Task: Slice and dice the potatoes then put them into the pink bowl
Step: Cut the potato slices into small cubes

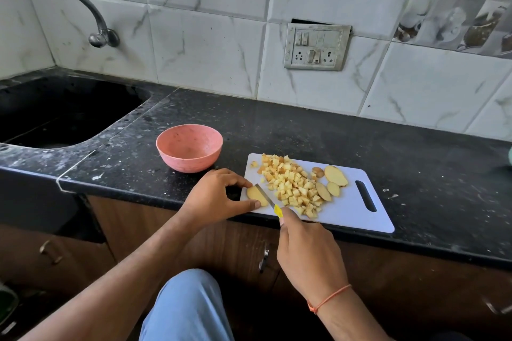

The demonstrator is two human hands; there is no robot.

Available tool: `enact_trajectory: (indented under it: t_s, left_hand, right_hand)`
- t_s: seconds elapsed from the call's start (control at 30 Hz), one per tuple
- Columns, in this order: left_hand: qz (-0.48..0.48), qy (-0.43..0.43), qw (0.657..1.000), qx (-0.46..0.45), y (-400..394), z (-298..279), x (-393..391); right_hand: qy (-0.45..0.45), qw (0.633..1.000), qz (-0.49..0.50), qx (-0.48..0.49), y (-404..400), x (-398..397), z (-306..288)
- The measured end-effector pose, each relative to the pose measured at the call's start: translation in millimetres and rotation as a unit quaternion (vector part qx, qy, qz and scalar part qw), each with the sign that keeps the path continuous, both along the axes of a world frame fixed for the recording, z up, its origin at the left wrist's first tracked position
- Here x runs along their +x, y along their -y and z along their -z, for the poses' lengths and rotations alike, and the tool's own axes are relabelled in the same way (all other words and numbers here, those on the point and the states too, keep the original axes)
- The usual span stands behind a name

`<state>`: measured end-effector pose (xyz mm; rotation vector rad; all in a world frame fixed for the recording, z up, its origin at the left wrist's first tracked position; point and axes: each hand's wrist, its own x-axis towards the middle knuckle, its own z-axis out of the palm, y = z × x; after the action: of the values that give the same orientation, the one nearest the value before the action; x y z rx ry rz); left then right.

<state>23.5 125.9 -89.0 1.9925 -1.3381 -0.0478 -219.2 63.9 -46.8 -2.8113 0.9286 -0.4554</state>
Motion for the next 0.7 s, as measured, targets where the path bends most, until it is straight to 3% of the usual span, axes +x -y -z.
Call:
enact_trajectory:
  t_s: [0.57,0.63,0.7]
  left_hand:
    - [-0.012,-0.090,0.995,0.048,6.3,-17.4,0.3]
    - [-0.003,-0.063,0.998,0.018,1.9,-10.3,-1.3]
    - [0.026,0.021,0.998,-0.043,-7.9,0.9,-9.0]
  right_hand:
    - [0.005,1.000,-0.004,-0.005,8.9,0.3,-3.2]
    - [0.009,1.000,0.000,0.002,9.2,-1.8,-2.7]
    - [0.015,1.000,0.001,0.008,8.9,-4.1,-2.9]
